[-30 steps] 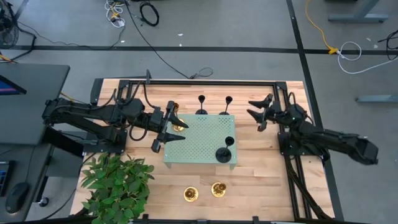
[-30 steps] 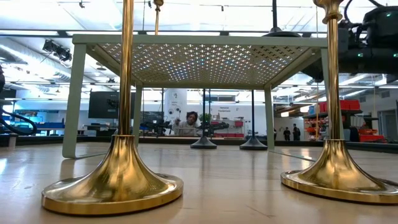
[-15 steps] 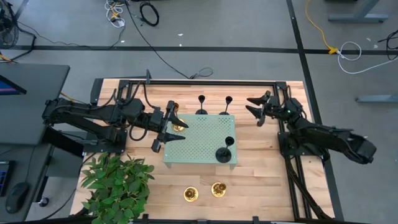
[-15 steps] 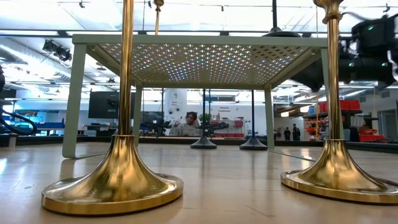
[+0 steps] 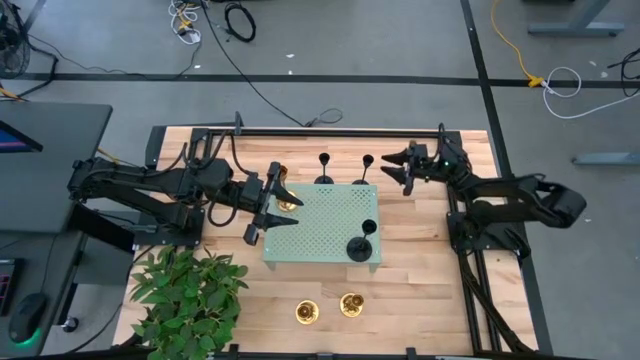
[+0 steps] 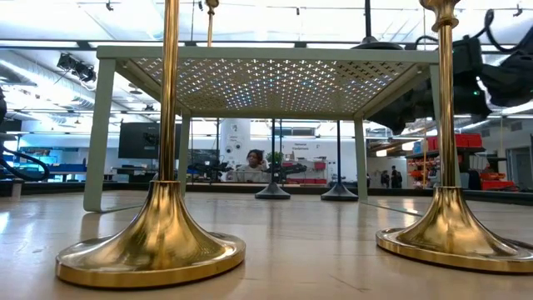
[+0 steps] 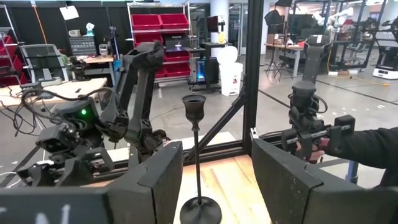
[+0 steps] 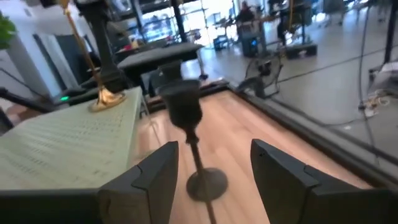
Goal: Pick & Place candle stick holders
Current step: Put the top right black candle holder on the shelf
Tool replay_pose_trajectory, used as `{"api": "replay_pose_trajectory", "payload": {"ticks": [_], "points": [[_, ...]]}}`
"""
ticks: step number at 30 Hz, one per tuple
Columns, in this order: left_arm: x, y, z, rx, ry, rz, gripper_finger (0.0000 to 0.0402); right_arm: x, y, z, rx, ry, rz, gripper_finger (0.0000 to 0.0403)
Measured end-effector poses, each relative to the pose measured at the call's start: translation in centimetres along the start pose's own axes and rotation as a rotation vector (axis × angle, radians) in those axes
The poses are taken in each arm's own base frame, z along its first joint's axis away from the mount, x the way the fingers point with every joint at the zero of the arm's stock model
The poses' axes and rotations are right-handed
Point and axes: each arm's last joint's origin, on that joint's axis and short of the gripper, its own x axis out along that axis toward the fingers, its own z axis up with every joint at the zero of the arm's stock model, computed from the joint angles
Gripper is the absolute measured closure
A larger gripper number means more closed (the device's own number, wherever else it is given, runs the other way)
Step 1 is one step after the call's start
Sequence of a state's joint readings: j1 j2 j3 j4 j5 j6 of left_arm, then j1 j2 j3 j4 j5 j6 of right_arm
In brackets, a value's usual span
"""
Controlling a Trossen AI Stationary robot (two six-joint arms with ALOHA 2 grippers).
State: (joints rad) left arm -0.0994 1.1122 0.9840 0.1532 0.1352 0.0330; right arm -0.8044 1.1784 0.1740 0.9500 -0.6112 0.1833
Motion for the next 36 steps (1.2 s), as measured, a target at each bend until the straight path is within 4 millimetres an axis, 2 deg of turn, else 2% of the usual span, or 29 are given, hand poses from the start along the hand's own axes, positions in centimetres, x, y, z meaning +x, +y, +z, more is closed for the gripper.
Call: {"api": "replay_pose_trajectory", "payload": {"ticks": [11,14,22,31,36], "points": [[0.0,0.0,0.0,0.000,0.003,0.000,0.0207,1.6,1.2,-0.9,-0.041,-0.008,0.065,0.0202],[0.0,0.0,0.0,0.000,0.003,0.000,0.0207,1.8,1.2,-1.0,-0.040,-0.006,0.029,0.0202],[0.0,0.0,0.0,-0.001,0.003,0.000,0.0207,4.0,1.4,-0.7,-0.038,0.012,0.075,0.0202],[0.0,0.0,0.0,0.003,0.003,0.000,0.0207,5.5,1.1,-1.1,-0.026,0.046,0.084,0.0202],[0.0,0.0,0.0,0.004,0.003,0.000,0.0207,6.4,0.9,-1.1,-0.027,0.052,0.065,0.0222]]}}
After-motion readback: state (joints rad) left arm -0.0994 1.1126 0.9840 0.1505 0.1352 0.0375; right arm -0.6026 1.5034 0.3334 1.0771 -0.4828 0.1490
